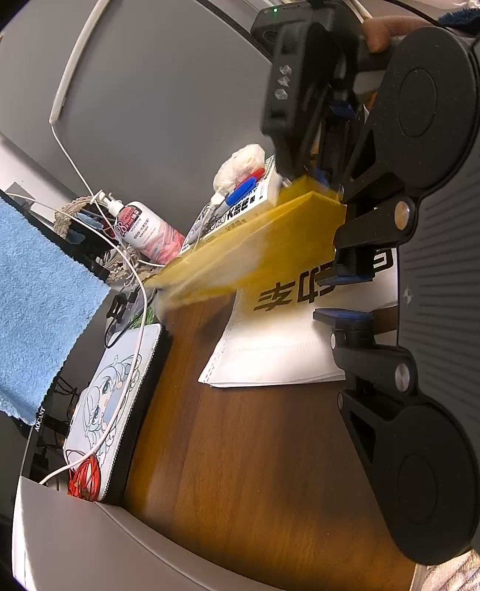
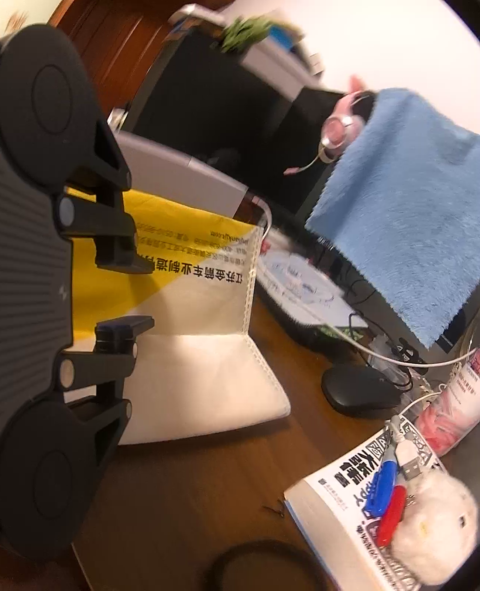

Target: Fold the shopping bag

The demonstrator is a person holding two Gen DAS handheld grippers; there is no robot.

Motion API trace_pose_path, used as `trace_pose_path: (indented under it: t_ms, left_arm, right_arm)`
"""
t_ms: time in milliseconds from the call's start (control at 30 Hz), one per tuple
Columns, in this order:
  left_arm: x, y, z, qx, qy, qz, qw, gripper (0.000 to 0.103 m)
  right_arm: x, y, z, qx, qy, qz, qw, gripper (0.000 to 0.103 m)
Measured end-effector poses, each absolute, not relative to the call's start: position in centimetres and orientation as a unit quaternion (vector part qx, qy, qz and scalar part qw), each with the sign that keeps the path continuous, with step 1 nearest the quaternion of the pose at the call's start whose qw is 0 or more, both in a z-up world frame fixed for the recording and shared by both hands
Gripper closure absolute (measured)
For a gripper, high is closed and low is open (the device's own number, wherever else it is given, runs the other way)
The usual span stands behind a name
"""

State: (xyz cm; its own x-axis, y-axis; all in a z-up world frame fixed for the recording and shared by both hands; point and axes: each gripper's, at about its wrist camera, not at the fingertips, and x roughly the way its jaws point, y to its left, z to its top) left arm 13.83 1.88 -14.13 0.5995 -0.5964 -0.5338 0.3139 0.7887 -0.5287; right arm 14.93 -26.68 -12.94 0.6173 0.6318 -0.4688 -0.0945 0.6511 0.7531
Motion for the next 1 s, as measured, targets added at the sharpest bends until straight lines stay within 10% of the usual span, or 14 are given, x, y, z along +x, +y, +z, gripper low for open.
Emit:
trace_pose_path:
  t_ms: [267,467,600,767,1000]
  left_arm:
    - [12.8,3.2,-12.2,-0.204,0.345,-0.243,0.883,0.085]
    - [10.7,5.2,-8.3,-0.204,0.284,-0.218,0.911,0.047]
    - [10.5,4.3,-6.4,-0.174,0.262,-0.218,0.924,0.045]
    - [12.2,1.5,-6.9,-0.130,0.280,-0.235,0.922,0.085]
    - [14.5,0.3,-10.8,-0.116,0.338,-0.218,0.908,0.093]
  right_arm:
    - [14.8,-24.9,-12.6,0.262,0.400,0.195,0.856,0.082]
    - [14.5,-24.2,-12.2,0.227,0.400,0.191,0.867,0.085]
    - [14.3,-23.6,-11.8,0.199,0.396,0.188,0.877,0.085]
    - [14.4,-23.5,-11.8,0.197,0.396,0.189,0.877,0.085]
    - [14.4,-23.5,-11.8,0.195,0.396,0.191,0.877,0.085]
